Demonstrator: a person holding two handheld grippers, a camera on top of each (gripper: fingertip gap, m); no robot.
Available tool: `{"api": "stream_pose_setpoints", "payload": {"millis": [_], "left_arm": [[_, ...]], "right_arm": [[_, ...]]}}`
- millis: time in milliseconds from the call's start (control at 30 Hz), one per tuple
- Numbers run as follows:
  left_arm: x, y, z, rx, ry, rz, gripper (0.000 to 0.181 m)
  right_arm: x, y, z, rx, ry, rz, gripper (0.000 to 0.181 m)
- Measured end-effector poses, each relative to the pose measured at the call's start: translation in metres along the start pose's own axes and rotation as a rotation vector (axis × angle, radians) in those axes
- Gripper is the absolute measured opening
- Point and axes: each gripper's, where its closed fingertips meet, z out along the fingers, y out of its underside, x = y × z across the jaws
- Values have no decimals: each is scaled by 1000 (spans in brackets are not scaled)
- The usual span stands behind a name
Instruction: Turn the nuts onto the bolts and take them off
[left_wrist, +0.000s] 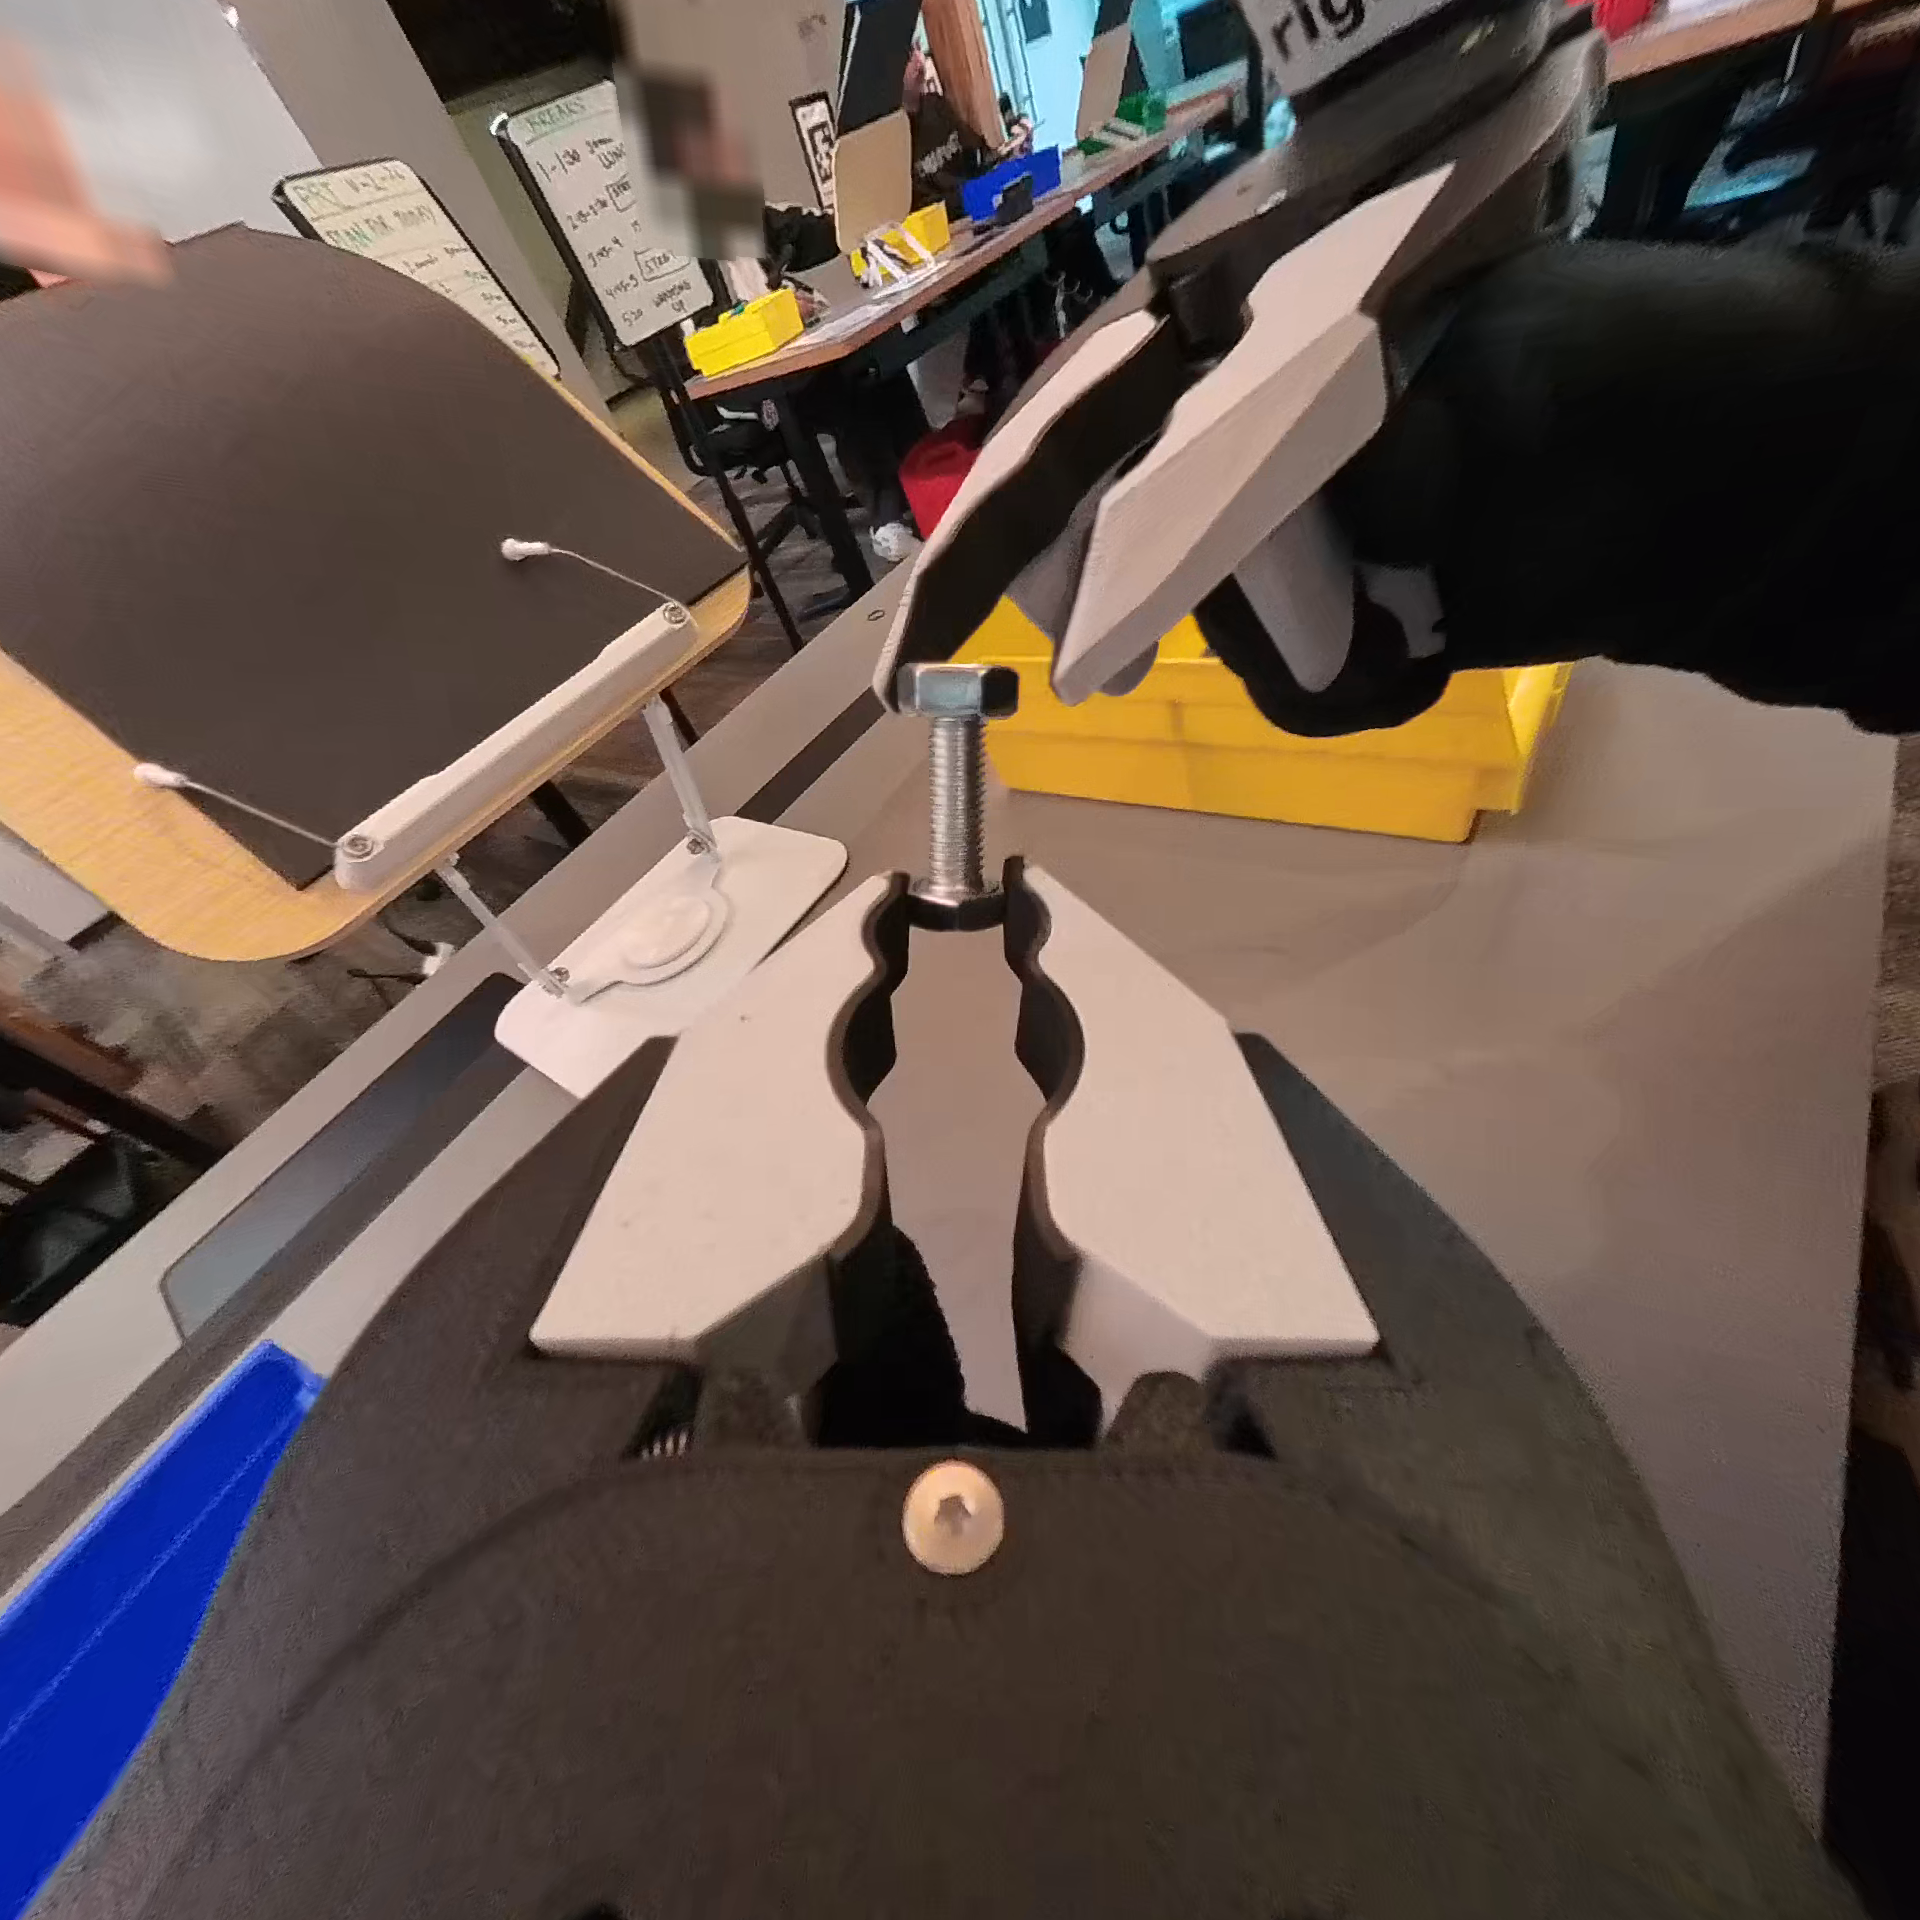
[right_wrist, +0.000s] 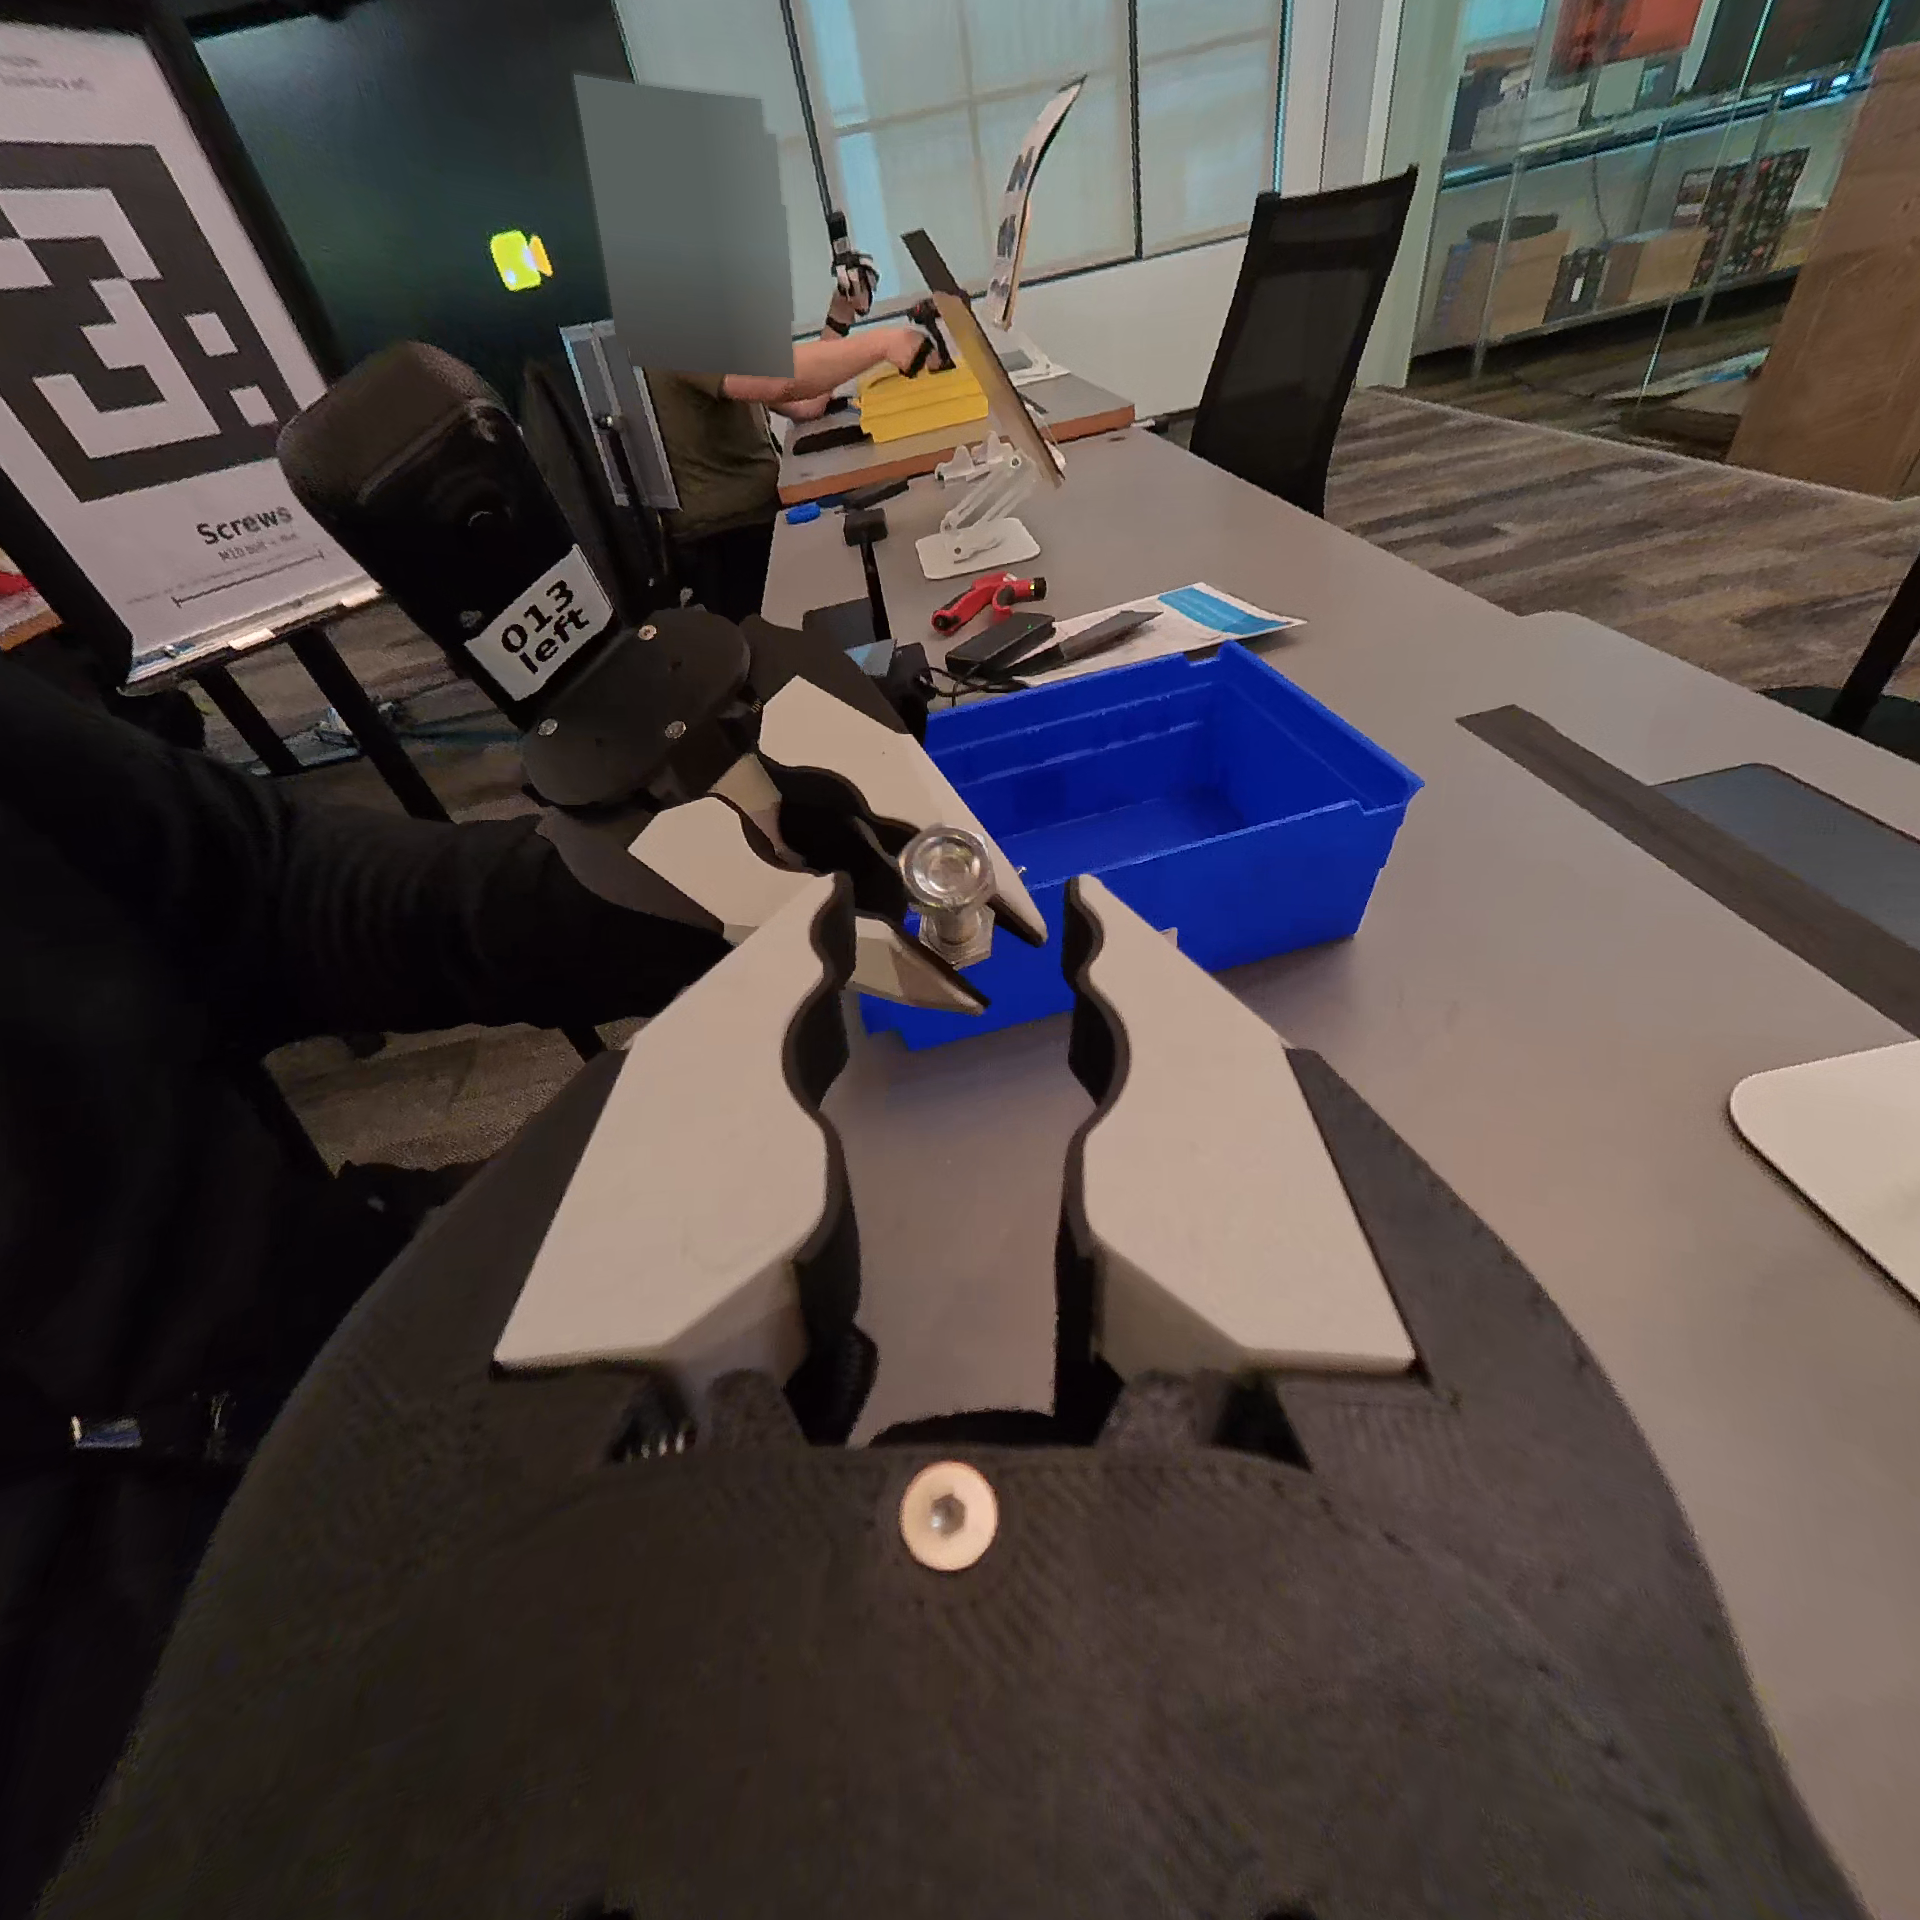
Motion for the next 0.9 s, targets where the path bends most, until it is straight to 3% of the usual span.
{"api": "stream_pose_setpoints", "payload": {"millis": [233,400,500,800,900], "left_arm": [[1,6,2,-52,-30,85,16],[5,8,2,-74,8,87,16],[13,5,0,-65,101,42,16],[60,1,-15,-6,594,-295,16],[67,5,-15,-4,655,-347,16]], "right_arm": [[-1,7,7,-79,54,-35,17],[-3,11,5,-123,54,-96,17],[-10,12,2,-170,17,-190,17],[-38,31,-11,-452,-137,-650,16],[-38,40,-15,-554,-152,-798,16]]}}
